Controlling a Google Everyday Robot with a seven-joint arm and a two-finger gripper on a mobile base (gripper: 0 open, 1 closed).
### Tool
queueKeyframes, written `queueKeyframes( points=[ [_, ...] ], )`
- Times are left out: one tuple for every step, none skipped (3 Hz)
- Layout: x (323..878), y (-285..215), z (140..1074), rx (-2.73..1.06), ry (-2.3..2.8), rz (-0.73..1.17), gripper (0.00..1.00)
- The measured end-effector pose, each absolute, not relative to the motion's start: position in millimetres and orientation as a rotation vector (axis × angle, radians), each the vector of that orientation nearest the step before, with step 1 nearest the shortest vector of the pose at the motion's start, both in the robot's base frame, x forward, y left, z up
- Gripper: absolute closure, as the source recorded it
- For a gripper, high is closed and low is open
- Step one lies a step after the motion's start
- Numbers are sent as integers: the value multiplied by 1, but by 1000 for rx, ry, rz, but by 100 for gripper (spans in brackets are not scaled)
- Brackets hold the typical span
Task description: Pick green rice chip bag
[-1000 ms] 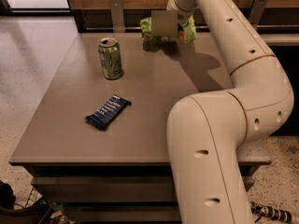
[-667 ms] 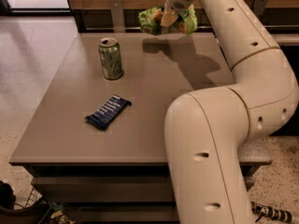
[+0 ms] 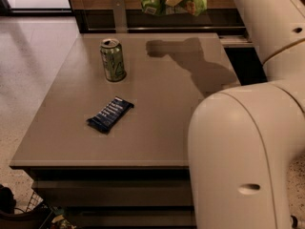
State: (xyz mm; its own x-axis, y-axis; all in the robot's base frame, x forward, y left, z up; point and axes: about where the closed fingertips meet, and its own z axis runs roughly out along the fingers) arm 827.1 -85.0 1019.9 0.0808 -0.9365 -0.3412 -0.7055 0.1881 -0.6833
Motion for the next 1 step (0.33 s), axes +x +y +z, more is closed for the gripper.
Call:
queueKeyframes(
  points=[
    [806,-86,1045,-1550,1592,-381,100]
  ],
)
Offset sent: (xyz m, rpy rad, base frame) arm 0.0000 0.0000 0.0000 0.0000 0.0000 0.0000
